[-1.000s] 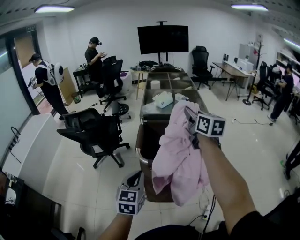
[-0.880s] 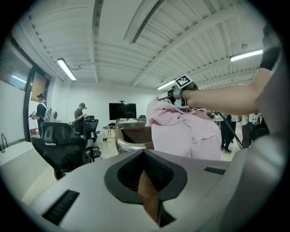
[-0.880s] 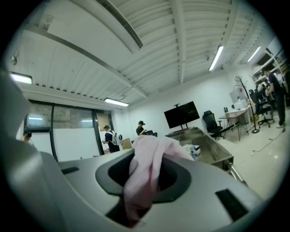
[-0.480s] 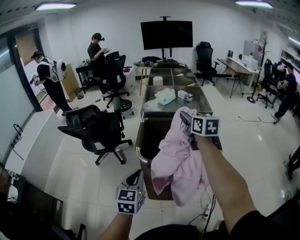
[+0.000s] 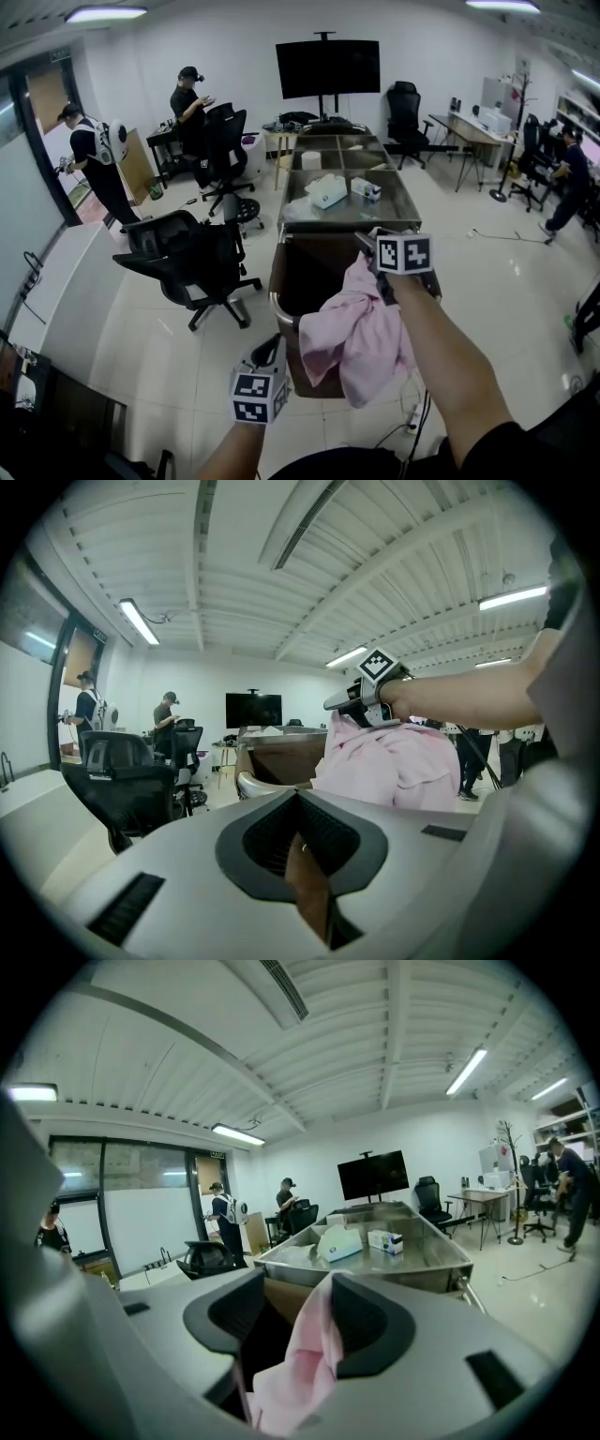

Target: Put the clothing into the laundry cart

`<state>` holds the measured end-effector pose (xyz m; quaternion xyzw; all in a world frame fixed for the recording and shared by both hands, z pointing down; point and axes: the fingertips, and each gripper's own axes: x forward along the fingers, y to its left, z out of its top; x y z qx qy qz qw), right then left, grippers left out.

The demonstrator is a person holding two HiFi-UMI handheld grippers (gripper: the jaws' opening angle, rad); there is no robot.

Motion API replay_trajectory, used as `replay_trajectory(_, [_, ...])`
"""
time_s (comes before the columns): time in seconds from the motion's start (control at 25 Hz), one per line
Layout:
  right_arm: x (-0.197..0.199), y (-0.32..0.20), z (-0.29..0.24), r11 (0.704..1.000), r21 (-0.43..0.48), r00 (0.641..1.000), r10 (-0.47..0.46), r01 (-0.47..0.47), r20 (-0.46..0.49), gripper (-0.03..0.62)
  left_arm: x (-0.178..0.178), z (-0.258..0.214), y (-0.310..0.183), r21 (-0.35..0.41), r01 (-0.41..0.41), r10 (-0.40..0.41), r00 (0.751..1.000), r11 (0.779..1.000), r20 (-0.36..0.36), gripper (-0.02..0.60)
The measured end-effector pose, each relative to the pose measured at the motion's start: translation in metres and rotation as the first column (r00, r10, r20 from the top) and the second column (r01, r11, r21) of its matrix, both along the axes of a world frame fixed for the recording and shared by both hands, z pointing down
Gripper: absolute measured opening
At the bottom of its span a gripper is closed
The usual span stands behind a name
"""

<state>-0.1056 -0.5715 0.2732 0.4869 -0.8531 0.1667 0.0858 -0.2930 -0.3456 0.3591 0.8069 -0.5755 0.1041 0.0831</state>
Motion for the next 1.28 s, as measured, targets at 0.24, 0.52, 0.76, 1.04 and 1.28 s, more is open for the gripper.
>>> replay_trajectory(0.24, [-0.001, 0.014, 0.027, 0.991, -0.115, 0.995, -0.083, 0.076, -0.058, 0.258, 0.009, -0.003, 0.003, 0.004, -0.029, 0.029, 1.0, 1.0, 0.004, -0.002])
replay_trajectory(0.52, [0.006, 0.021, 0.041, 0.986, -0.162, 0.993, -0.059, 0.042, -0.102, 0.371, 0.011, 0.0, 0.007, -0.001, -0.046, 0.046, 0.999, 0.999, 0.0, -0.002])
replay_trajectory(0.76, [0.005, 0.031, 0.039, 0.967, -0.241, 0.996, -0.075, 0.083, 0.042, 0.619, 0.01, -0.004, 0.014, 0.007, -0.056, 0.056, 0.998, 0.998, -0.002, -0.002])
replay_trajectory(1.04, [0.025, 0.041, 0.047, 0.931, -0.36, 0.995, -0.022, 0.056, 0.099, 0.607, 0.006, -0.002, 0.02, 0.002, -0.057, 0.057, 0.998, 0.998, -0.003, -0.002])
replay_trajectory(1.28, [0.028, 0.067, 0.065, 0.9, -0.429, 0.997, -0.077, 0.073, 0.009, 0.606, 0.017, -0.006, 0.022, 0.016, -0.085, 0.085, 0.996, 0.996, -0.01, -0.002])
